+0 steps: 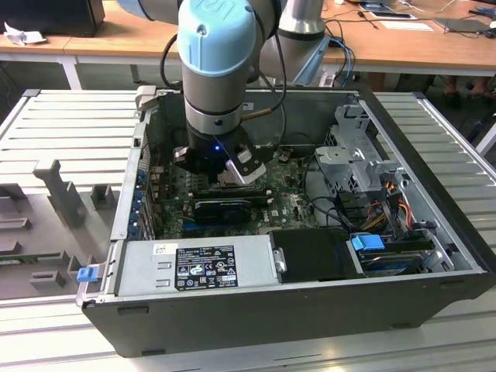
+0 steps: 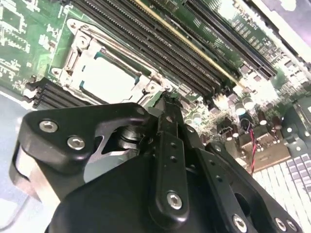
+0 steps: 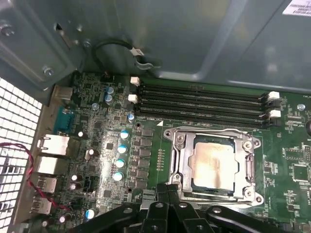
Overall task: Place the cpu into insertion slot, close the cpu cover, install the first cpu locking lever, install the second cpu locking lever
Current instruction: 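Install the second cpu locking lever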
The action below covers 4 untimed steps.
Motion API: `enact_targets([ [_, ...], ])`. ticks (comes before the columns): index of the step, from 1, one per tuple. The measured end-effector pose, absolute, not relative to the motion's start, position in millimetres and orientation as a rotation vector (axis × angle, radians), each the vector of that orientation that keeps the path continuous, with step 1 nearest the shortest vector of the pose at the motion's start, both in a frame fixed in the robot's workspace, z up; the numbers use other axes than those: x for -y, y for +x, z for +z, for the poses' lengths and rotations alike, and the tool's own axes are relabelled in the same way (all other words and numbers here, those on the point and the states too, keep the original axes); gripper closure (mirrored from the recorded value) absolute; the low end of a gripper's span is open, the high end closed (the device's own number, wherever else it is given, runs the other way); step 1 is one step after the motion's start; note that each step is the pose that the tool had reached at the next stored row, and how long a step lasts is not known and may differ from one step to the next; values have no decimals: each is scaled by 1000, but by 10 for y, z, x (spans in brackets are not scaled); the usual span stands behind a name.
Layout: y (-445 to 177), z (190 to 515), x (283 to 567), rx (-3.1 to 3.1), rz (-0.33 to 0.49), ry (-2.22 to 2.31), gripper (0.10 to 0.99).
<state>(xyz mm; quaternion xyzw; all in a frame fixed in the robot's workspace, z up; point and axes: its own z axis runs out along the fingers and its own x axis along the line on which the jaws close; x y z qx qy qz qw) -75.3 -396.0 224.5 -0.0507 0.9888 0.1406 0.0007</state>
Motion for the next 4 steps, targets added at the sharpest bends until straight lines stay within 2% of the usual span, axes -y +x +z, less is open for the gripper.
enact_targets([
  [4,-752,2269,3958,-3105,442,-159,980],
])
